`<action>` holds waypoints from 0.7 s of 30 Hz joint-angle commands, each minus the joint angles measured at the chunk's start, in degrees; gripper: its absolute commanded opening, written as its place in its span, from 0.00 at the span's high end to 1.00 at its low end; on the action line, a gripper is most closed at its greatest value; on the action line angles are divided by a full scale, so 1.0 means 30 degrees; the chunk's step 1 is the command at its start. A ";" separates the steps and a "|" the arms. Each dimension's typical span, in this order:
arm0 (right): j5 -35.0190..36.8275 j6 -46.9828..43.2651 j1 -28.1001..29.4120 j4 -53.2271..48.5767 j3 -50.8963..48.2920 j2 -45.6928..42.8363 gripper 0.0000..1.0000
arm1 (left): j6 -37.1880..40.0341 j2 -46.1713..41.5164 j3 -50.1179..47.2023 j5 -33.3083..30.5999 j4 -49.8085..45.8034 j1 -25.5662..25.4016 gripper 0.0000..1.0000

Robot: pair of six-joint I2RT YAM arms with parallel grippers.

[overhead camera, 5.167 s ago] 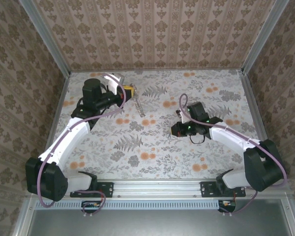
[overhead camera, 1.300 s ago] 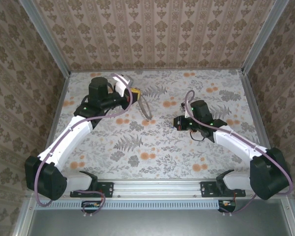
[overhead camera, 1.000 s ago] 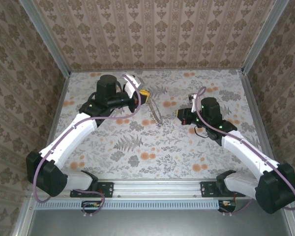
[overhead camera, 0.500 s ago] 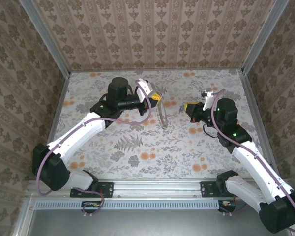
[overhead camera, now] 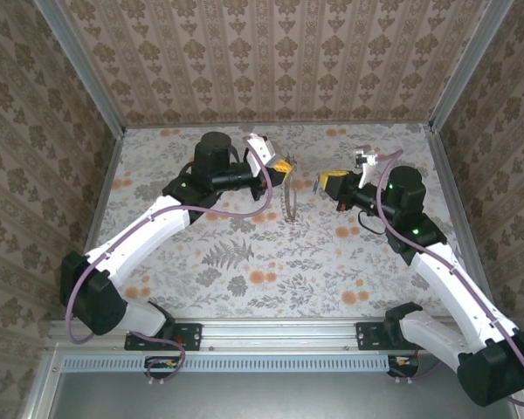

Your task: Put the keys on the keyring

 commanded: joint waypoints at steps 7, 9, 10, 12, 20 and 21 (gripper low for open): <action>-0.0839 0.0871 0.0061 0.1944 0.0977 0.0284 1.00 | -0.0916 0.0111 0.1169 0.1121 0.0486 -0.0422 1.00; -0.0689 0.0896 0.0182 0.2028 0.1036 0.0341 1.00 | -0.0916 0.0201 0.1271 0.1251 0.0443 -0.0485 1.00; -0.0683 0.0917 0.0247 0.2078 0.1047 0.0396 1.00 | -0.0876 0.0197 0.1320 0.1284 0.0413 -0.0507 1.00; -0.0713 0.0917 0.0429 0.2151 0.1168 0.0555 1.00 | -0.0887 0.0234 0.1353 0.1318 0.0371 -0.0548 1.00; -0.0590 0.0587 0.1201 0.2065 0.1623 0.1067 1.00 | -0.0881 0.0320 0.1352 0.1407 0.0324 -0.0643 1.00; -0.0618 0.0539 0.1279 0.2065 0.1680 0.1147 1.00 | -0.0889 0.0307 0.1353 0.1424 0.0324 -0.0642 1.00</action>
